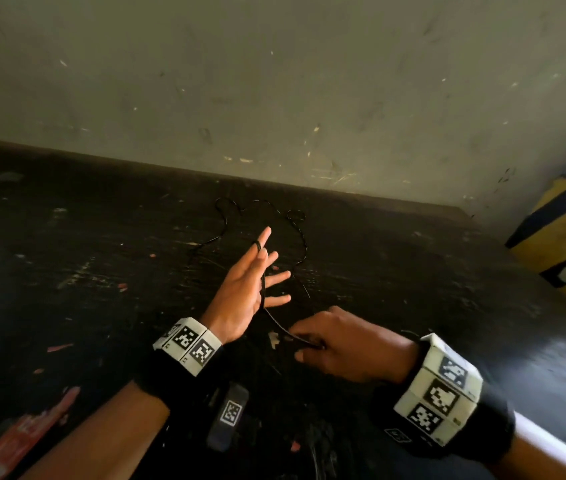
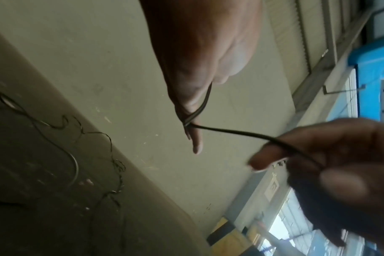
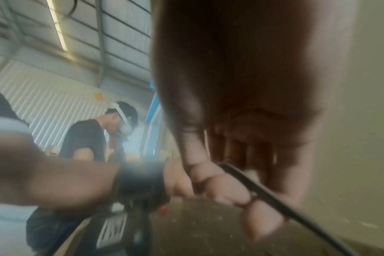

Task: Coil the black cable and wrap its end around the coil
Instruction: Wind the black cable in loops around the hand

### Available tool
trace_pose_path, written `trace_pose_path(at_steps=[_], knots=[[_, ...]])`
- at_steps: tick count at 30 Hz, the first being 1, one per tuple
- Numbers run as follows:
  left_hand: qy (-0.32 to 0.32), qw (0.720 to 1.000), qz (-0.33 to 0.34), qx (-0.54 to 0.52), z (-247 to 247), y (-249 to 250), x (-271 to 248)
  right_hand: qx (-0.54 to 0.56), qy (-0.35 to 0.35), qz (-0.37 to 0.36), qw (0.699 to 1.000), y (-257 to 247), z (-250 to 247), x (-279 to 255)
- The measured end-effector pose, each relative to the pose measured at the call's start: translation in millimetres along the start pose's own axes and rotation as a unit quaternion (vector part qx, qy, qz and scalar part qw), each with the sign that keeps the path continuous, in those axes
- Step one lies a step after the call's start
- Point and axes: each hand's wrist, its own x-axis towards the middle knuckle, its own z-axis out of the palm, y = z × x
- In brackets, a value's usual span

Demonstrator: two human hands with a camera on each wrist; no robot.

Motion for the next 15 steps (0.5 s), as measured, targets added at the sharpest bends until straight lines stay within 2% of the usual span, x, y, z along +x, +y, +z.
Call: trace_pose_path(at_steps=[3,6,8,11,15], knots=[[-0.007,0.998,0.007,0.063,-3.3,-2.2,-5.5,-0.116,0.047,0.014,0.992,2.3,-16.3,-10.6],[-0.011,0.996,0.014,0.091,-4.4,0.6,-9.2,-0.231,0.101,0.052,0.966,13.2,-31.0,-16.8],[-0.01,0.994,0.018,0.111,-4.9,2.7,-11.5,-0.243,0.086,0.054,0.965,14.7,-34.6,-18.8],[-0.016,0.99,-0.01,0.139,-6.1,2.5,-15.8,-0.246,0.05,0.006,0.968,-1.2,-32.3,-24.5],[-0.077,0.983,-0.084,0.147,4.5,0.4,-26.5,-0.282,0.152,-0.099,0.942,-28.4,-44.5,-22.7]])
